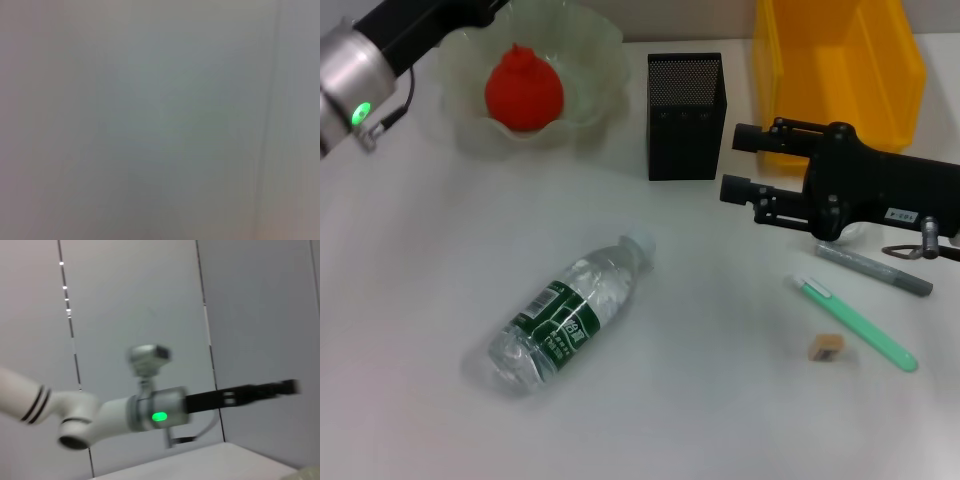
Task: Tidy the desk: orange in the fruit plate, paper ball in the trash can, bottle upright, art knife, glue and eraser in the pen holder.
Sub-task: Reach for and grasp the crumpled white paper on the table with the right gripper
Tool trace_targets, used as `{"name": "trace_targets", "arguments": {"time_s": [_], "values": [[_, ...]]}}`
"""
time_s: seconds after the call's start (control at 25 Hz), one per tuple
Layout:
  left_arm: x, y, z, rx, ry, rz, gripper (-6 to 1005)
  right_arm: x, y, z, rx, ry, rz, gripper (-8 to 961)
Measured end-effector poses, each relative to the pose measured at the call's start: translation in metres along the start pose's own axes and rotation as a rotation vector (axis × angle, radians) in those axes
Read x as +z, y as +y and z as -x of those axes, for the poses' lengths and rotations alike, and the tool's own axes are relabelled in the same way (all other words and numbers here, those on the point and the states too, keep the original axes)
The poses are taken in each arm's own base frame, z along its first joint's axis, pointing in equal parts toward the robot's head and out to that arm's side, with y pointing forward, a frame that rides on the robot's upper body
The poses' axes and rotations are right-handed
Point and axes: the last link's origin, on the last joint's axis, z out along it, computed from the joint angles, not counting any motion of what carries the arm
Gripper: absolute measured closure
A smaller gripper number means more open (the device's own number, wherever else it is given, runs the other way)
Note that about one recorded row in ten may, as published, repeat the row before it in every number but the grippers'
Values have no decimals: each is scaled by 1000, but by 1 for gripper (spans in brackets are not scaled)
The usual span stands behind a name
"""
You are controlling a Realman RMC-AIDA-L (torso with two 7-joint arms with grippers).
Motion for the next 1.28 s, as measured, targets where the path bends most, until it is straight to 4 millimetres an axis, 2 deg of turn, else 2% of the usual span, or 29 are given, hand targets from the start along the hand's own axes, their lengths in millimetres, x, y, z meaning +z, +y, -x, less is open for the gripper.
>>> {"name": "trace_targets", "arguments": {"time_s": [0.04,0.12,0.16,0.2,0.32,0.36,0.4,0.56,0.72,0.76,0.96,1.28], "values": [[-17,4,3,-22,28,33,345,0,0,0,0,0,0,314],[-36,9,9,-28,42,58,346,-3,-9,9,56,27,-30,314],[-48,13,14,-20,45,76,346,-8,-19,28,133,83,-71,314],[-59,19,21,-9,34,101,347,-8,-19,28,133,83,-71,314],[-72,27,33,-16,-1,132,348,-10,-28,56,244,196,-142,314],[-75,32,39,-28,-17,143,348,-7,-30,72,293,321,-214,314],[-75,32,39,-28,-17,143,348,-7,-30,72,293,321,-214,314],[-70,44,50,-55,-52,176,348,-1,-37,94,406,668,-487,314],[-66,50,53,-58,-68,201,348,0,-39,93,463,803,-571,314],[-65,52,53,-61,-74,211,347,1,-40,87,481,877,-612,314],[-65,51,56,-64,-89,201,347,-2,-45,69,512,987,-695,315],[-61,51,57,-62,-99,197,347,-2,-55,55,524,1024,-732,315]]}}
